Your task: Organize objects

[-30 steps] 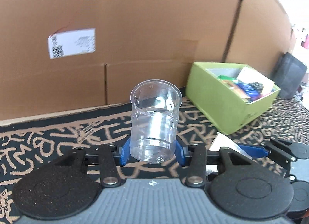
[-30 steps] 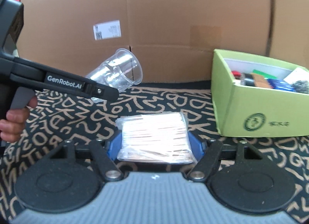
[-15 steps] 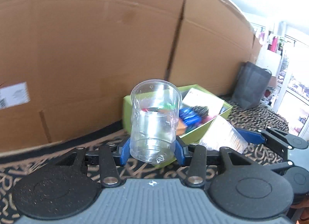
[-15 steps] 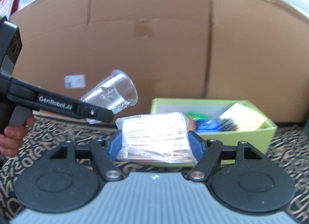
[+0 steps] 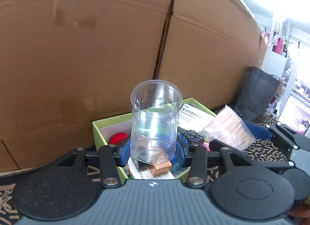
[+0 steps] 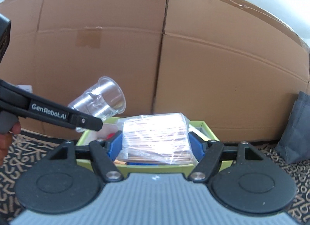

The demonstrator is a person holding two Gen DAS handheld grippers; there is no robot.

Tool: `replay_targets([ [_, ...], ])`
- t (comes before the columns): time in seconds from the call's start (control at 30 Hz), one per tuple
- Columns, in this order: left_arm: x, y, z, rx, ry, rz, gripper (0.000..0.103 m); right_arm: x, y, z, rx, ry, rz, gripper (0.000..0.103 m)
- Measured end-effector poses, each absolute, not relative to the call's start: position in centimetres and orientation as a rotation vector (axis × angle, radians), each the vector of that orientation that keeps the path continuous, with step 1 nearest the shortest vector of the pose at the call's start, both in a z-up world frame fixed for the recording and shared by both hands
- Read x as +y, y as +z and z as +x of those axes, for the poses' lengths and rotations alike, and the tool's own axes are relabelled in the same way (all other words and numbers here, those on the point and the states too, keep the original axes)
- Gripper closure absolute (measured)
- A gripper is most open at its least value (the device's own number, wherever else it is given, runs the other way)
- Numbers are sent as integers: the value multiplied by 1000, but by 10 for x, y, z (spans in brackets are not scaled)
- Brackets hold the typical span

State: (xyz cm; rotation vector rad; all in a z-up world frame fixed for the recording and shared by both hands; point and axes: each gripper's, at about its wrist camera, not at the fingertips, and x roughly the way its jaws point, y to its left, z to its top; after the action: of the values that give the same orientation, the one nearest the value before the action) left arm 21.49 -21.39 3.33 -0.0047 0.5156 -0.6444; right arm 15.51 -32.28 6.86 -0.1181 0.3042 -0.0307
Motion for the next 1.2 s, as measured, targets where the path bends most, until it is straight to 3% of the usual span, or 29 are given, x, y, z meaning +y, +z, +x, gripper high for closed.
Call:
replay_targets([
  [0.27,-234,27,244,535,-616,37,53,-330,49,221,319,-45,-168,31],
  [0.33,-235,23,250,536,-609,32,49,-332,42,234,328,-39,-170,25],
  [0.4,-233,21,251,537,-619,18,18,-334,35,242,334,-33,-170,2],
  [0.47,-230,17,244,504,-614,16,11,-336,31,240,326,-38,-158,0],
  [0.8,-232,7,230,500,-582,77,9,-339,22,218,326,-47,-155,0],
  [1.2,-208,24,175,432,-483,61,8,-347,53,158,322,-74,-121,0],
])
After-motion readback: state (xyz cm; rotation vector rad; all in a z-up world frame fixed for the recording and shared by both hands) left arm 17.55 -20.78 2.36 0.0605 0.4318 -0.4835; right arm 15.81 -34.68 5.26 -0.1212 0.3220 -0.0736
